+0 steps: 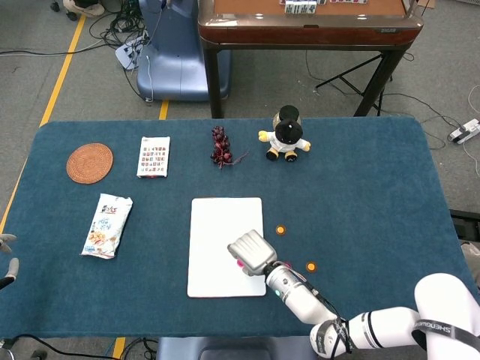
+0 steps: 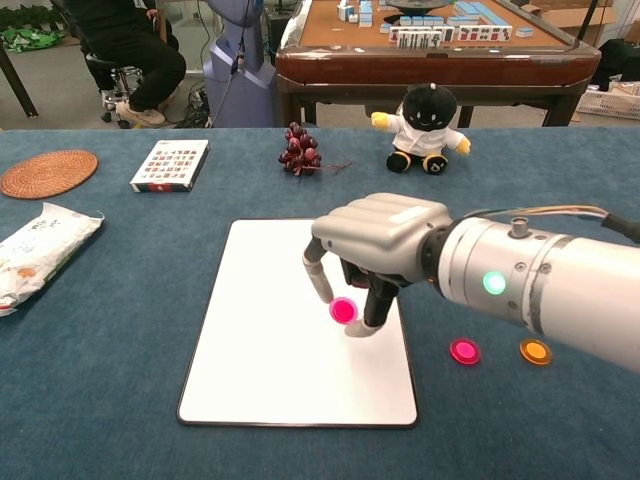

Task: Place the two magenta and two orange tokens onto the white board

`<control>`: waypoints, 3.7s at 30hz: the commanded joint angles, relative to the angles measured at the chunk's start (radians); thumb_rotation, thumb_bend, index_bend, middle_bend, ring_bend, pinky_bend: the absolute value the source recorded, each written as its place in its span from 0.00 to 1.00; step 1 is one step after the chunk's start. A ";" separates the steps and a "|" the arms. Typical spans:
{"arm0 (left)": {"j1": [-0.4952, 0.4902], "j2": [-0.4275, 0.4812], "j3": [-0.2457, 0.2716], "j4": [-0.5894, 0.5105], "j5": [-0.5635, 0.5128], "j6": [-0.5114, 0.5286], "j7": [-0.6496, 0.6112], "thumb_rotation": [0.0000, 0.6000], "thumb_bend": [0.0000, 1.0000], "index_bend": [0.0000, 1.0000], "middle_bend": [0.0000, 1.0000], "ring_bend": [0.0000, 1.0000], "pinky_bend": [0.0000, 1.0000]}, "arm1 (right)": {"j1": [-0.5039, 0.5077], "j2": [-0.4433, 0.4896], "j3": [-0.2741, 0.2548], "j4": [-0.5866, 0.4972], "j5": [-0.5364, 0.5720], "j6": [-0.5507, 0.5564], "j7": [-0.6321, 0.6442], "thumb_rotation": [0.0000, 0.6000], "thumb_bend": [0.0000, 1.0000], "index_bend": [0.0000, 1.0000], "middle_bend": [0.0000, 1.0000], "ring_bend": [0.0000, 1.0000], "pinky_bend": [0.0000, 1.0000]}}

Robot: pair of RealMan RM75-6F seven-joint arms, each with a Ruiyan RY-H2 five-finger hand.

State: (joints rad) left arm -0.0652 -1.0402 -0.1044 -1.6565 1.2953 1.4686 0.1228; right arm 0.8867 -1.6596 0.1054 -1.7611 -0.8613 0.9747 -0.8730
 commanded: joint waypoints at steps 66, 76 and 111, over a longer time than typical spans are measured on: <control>-0.009 -0.004 0.012 -0.006 0.012 -0.024 0.007 1.00 0.44 0.40 0.47 0.43 0.52 | -0.177 0.128 -0.198 0.046 -0.122 0.059 0.064 1.00 0.19 0.42 1.00 1.00 1.00; -0.008 -0.003 0.013 -0.007 0.014 -0.024 0.006 1.00 0.44 0.40 0.47 0.43 0.52 | -0.181 0.114 -0.191 0.063 -0.124 0.053 0.061 1.00 0.19 0.46 1.00 1.00 1.00; -0.011 -0.004 0.012 -0.002 0.002 -0.033 0.012 1.00 0.44 0.40 0.47 0.43 0.53 | -0.036 0.056 -0.011 -0.042 -0.049 0.031 -0.030 1.00 0.29 0.55 1.00 1.00 1.00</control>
State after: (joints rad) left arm -0.0767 -1.0444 -0.0921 -1.6586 1.2974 1.4354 0.1346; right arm 0.8398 -1.5910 0.0866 -1.8119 -0.9219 1.0126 -0.8955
